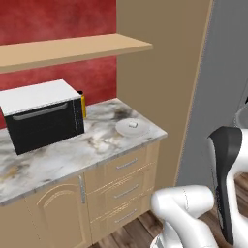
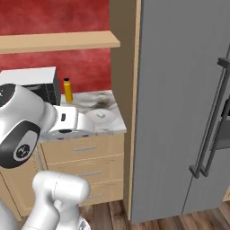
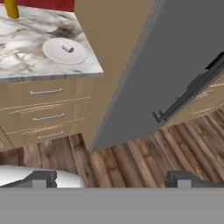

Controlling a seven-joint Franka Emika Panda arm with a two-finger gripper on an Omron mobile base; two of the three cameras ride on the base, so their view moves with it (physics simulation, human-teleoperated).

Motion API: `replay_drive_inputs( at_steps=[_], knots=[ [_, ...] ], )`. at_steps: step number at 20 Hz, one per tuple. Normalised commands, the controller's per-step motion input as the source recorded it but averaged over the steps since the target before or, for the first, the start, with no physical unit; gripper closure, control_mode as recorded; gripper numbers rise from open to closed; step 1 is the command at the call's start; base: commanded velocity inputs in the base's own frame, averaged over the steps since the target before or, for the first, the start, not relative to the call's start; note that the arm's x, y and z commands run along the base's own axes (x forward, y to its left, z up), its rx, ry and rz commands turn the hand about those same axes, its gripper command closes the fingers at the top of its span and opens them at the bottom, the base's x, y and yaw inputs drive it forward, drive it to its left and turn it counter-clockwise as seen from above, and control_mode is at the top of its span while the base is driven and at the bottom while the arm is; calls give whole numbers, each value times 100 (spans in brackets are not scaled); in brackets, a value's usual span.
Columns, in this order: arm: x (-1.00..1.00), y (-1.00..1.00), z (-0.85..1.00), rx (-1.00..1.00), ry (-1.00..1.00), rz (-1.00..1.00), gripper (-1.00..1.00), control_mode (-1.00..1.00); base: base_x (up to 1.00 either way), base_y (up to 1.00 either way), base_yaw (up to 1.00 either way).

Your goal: Pick the marshmallow from the counter and place it in the microwave. Then turn on the microwave.

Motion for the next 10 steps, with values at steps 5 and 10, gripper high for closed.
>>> replay_drive_inputs(
  at_steps=[5,10],
  knots=[
    [0,0,0,0,0,0,-100,100,26,48,-7],
    [0,0,0,0,0,0,-100,100,24,46,-7]
  ],
)
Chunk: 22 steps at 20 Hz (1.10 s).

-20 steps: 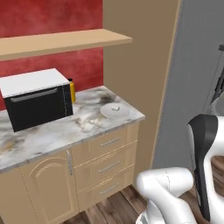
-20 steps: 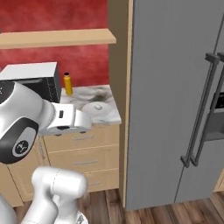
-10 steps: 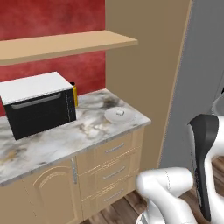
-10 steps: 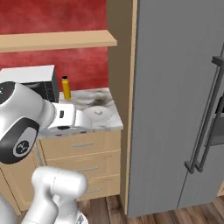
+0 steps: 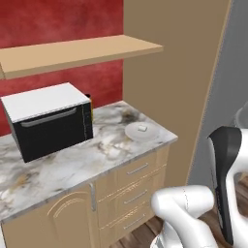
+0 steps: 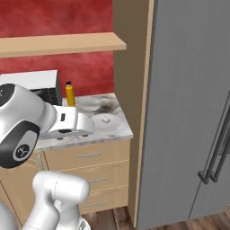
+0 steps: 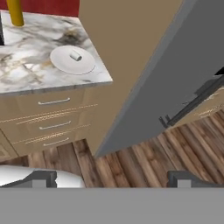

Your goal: Pick the marshmallow from the counter and place it in the microwave. Then turn on the microwave.

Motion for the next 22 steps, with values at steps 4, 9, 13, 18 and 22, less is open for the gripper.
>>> replay_drive_inputs(
  at_steps=[4,9,13,18,22],
  knots=[
    [0,0,0,0,0,0,-100,100,25,33,-6],
    [0,0,0,0,0,0,-100,100,28,31,-5],
    [0,0,0,0,0,0,-100,100,29,38,-4],
    [16,18,-24,3,0,0,-100,-100,11,17,-1],
    [26,22,-35,5,0,0,-100,-100,0,0,0]
  ],
)
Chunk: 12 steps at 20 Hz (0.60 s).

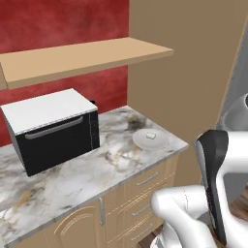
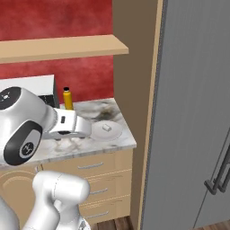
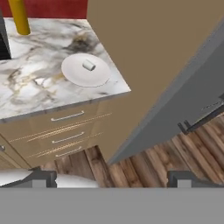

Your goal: Pick the marshmallow from the counter and place it in the microwave. Then turn on the microwave.

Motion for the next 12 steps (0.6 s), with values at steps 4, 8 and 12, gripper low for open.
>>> replay_drive_inputs(
  at_steps=[4,8,12],
  knots=[
    [25,9,-32,6,0,1,-100,-100,0,0,0],
    [33,11,-23,3,0,5,-100,-100,0,0,0],
    [29,9,-12,0,0,7,-100,-100,0,0,0]
  ],
)
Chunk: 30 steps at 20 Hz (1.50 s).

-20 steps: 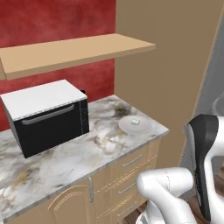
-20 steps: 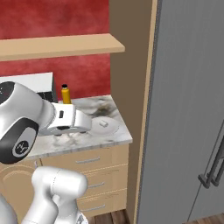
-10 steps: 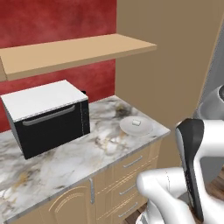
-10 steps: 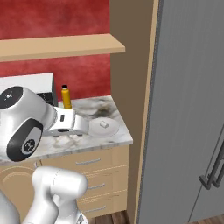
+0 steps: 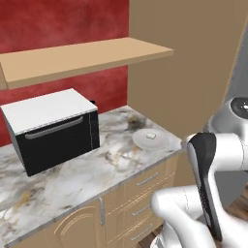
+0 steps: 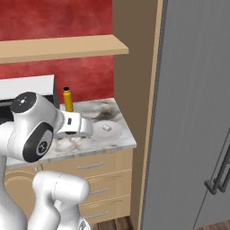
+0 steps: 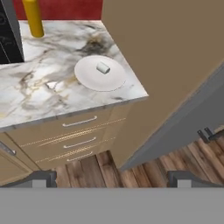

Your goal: Pick the marshmallow from the counter and place it in the microwave. Then turn on the microwave.

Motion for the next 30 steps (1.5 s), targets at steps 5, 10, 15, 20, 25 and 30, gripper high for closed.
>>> replay_drive_inputs(
  at_steps=[5,10,15,20,25,30],
  knots=[
    [40,3,0,1,7,2,-100,-100,0,0,0],
    [36,2,-1,0,2,2,-100,-100,0,0,0],
    [26,0,-1,-1,0,-2,-100,-100,0,0,0],
    [12,0,-8,-3,2,-1,-100,-100,0,0,0],
    [13,0,-14,-1,2,-1,-100,-100,0,0,0],
    [29,0,-19,0,1,0,-100,-100,0,0,0]
  ],
)
